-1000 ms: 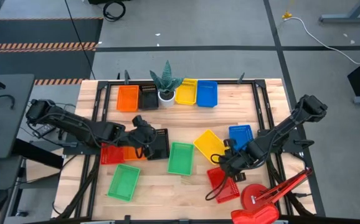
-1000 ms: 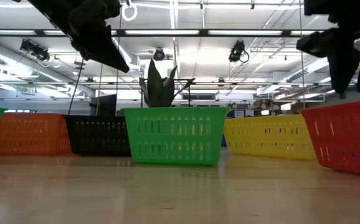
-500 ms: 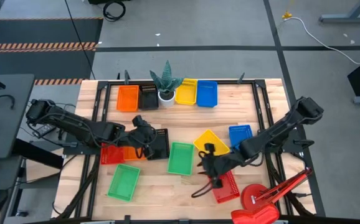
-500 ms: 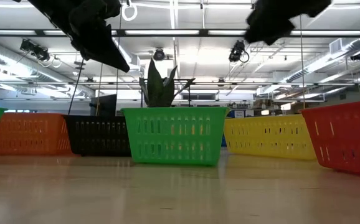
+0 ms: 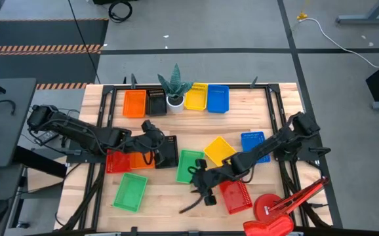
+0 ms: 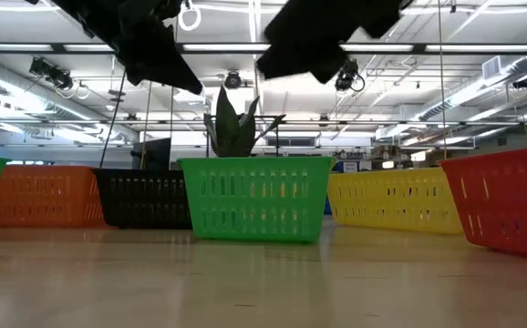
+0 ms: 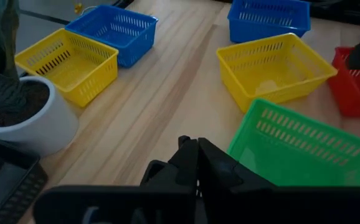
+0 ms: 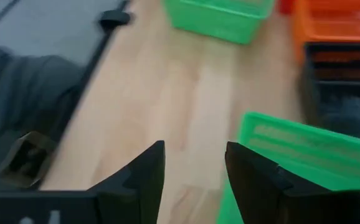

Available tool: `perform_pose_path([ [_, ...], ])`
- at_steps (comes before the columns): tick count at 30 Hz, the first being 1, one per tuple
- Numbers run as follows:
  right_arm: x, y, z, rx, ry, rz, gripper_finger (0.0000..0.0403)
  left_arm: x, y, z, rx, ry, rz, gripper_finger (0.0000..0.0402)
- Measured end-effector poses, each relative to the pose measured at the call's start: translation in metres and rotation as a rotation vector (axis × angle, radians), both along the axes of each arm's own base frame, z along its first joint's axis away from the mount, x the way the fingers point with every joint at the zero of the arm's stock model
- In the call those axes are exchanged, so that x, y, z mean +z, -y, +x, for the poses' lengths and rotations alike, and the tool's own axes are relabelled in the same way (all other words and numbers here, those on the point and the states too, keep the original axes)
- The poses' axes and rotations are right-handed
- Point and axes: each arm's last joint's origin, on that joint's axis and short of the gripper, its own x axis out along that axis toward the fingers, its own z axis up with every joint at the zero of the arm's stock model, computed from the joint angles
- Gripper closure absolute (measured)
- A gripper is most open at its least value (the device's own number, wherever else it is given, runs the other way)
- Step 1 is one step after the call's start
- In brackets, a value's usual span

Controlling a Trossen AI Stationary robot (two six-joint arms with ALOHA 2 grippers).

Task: Stack baskets by color
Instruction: Move the right green bin to the top right of the table

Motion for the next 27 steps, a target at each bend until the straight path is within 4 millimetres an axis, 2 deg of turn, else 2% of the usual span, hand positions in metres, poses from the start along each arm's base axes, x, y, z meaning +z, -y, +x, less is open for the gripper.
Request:
perform_pose_path([
  [4, -0.015, 0.003, 0.011, -0.059, -0.049, -0.003, 0.0201, 0.000, 0.000, 0.000, -0.003, 0.001, -0.004, 0.0384],
  [8, -0.028, -0.006, 0.019, -0.047, -0.099, -0.018, 0.0184, 0.000, 0.000, 0.000, -0.003, -0.001, -0.004, 0.0391],
  [14, -0.043, -0.010, 0.026, -0.110, -0.187, -0.165, 0.0197, 0.000, 0.000, 0.000, -0.007, -0.006, 0.002, 0.0384],
  [18, -0.051, -0.006, 0.025, -0.109, -0.247, -0.219, 0.0240, 0.000, 0.000, 0.000, -0.006, -0.004, -0.002, 0.0380],
  [25, -0.043, 0.000, 0.025, -0.096, -0.245, -0.238, 0.0382, 0.000, 0.000, 0.000, 0.003, 0.002, -0.017, 0.0388],
  [27, -0.039, 0.000, 0.024, -0.086, -0.235, -0.244, 0.0393, 0.000, 0.001, 0.000, -0.002, 0.001, -0.025, 0.0389],
])
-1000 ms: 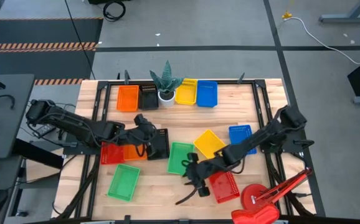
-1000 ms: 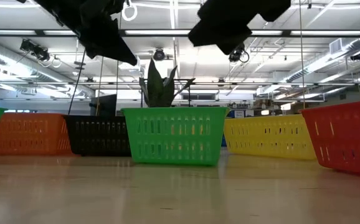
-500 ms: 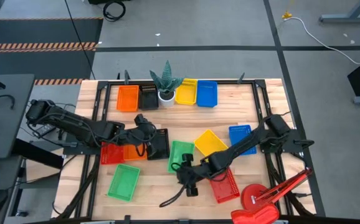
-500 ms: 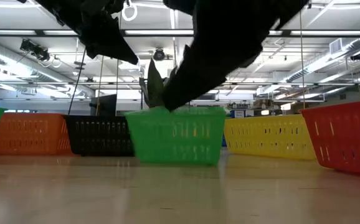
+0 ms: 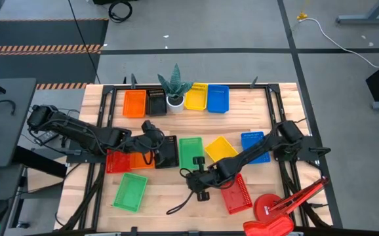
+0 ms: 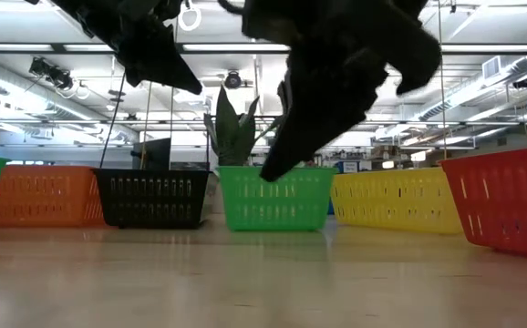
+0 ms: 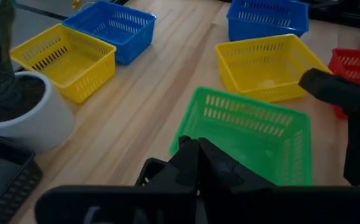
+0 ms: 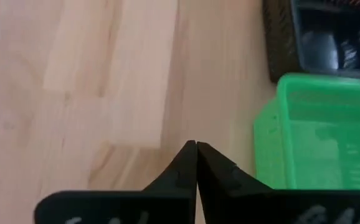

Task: Stack baskets by color
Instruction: Move the right green bin to the top right of the table

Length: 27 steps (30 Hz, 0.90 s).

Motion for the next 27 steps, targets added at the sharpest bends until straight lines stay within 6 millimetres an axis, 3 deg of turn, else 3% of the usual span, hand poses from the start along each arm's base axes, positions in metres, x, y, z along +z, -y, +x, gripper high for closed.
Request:
perform_pose_path([
  [9, 0.025, 0.003, -0.006, 0.012, 0.032, 0.017, 0.0386, -0.001, 0.006, -0.002, -0.041, -0.013, -0.027, 0.0384],
  [13, 0.023, 0.016, -0.004, -0.020, 0.011, -0.013, 0.0339, -0.001, 0.013, -0.003, -0.069, -0.014, -0.028, 0.0391],
  [19, 0.003, 0.036, 0.006, -0.022, -0.040, -0.057, 0.0255, -0.002, 0.023, -0.006, -0.111, -0.022, -0.031, 0.0386],
  [27, 0.011, 0.046, 0.010, -0.017, -0.007, -0.073, 0.0255, -0.002, 0.038, -0.011, -0.154, -0.017, -0.061, 0.0388],
])
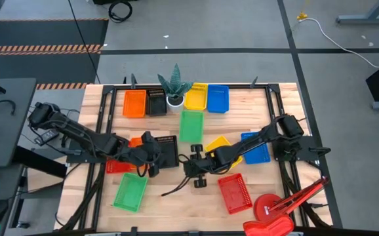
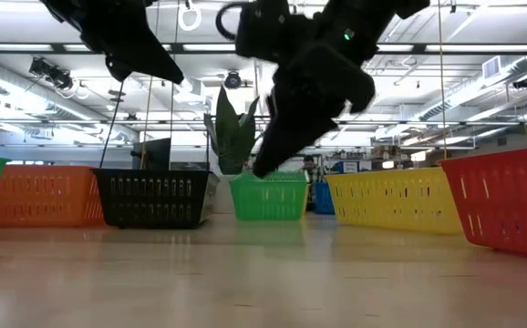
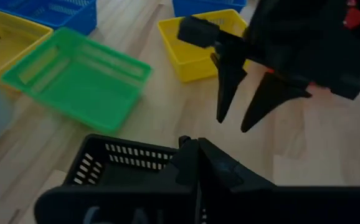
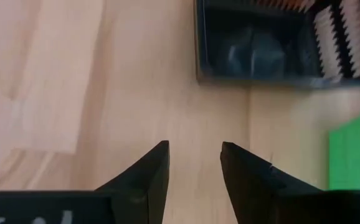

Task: Stack baskets by color
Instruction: Move the right green bin to the top right of the table

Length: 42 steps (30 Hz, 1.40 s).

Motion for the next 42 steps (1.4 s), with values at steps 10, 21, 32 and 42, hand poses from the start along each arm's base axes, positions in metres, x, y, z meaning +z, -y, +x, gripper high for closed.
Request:
perform_pose_path([
  [10, 0.011, 0.037, 0.006, -0.099, 0.036, -0.131, 0.0220, 0.000, 0.012, -0.004, -0.046, 0.002, -0.002, 0.0385],
  [21, 0.006, 0.128, 0.014, -0.152, -0.032, -0.046, 0.0187, 0.000, 0.012, -0.005, -0.045, 0.000, 0.000, 0.0392],
  [32, 0.002, 0.139, 0.010, -0.097, -0.075, 0.030, 0.0367, 0.000, 0.012, -0.005, -0.047, -0.001, 0.002, 0.0390],
  [42, 0.003, 0.127, 0.005, -0.061, -0.111, 0.003, 0.0390, 0.000, 0.011, -0.005, -0.047, -0.001, 0.003, 0.0382],
])
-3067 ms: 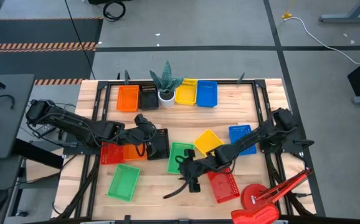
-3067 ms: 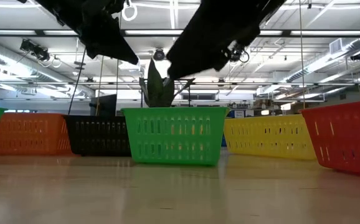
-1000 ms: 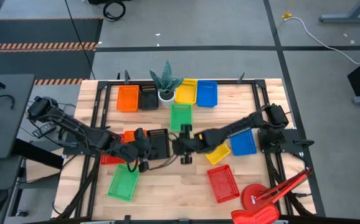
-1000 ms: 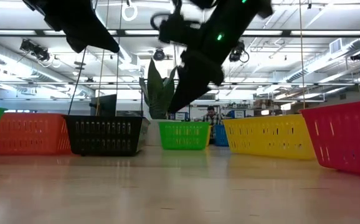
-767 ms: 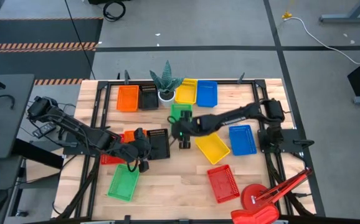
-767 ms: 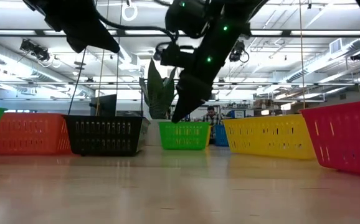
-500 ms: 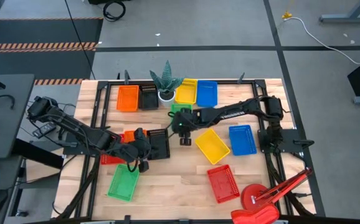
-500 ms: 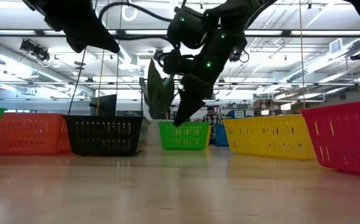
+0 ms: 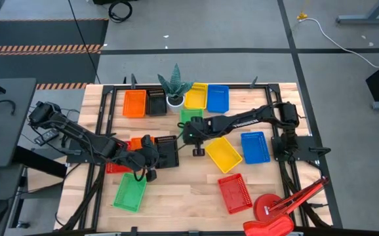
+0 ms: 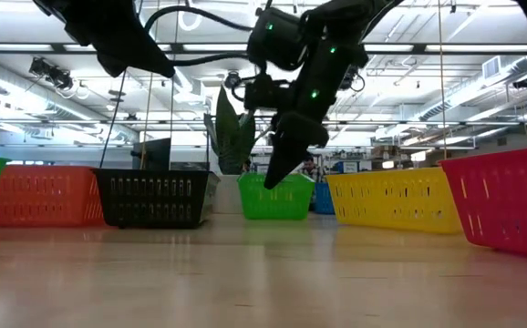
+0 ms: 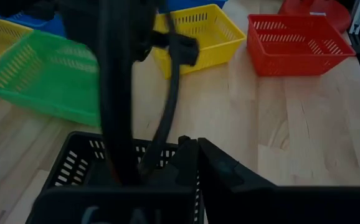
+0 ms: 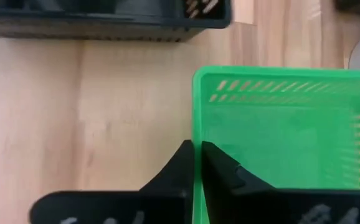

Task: Stack baskets by color
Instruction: Move the right green bin to the top right of the table

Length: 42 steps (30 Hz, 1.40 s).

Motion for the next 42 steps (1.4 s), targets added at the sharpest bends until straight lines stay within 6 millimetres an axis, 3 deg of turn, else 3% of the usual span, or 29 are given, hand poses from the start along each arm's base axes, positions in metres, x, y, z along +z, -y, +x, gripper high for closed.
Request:
perform_pose_path([
  [4, 0.024, -0.017, -0.008, 0.009, 0.036, -0.085, 0.0392, 0.000, 0.000, 0.000, 0.000, 0.000, 0.000, 0.0386],
  [9, 0.067, -0.030, -0.033, -0.050, 0.077, -0.244, 0.0396, 0.000, 0.000, 0.000, 0.000, 0.001, 0.001, 0.0392],
  [14, 0.101, -0.021, -0.065, -0.196, 0.057, -0.398, 0.0396, 0.000, 0.000, 0.000, 0.000, 0.001, 0.001, 0.0385],
  [19, 0.112, -0.009, -0.090, -0.294, -0.031, -0.460, 0.0396, 0.000, 0.000, 0.000, -0.001, 0.000, 0.003, 0.0381],
  [34, 0.027, 0.024, -0.144, -0.280, -0.497, -0.534, 0.0398, 0.000, 0.000, 0.000, 0.008, 0.003, 0.010, 0.0382],
  [42, -0.008, 0.039, -0.166, -0.198, -0.632, -0.512, 0.0398, 0.000, 0.000, 0.000, 0.010, 0.004, 0.012, 0.0391],
])
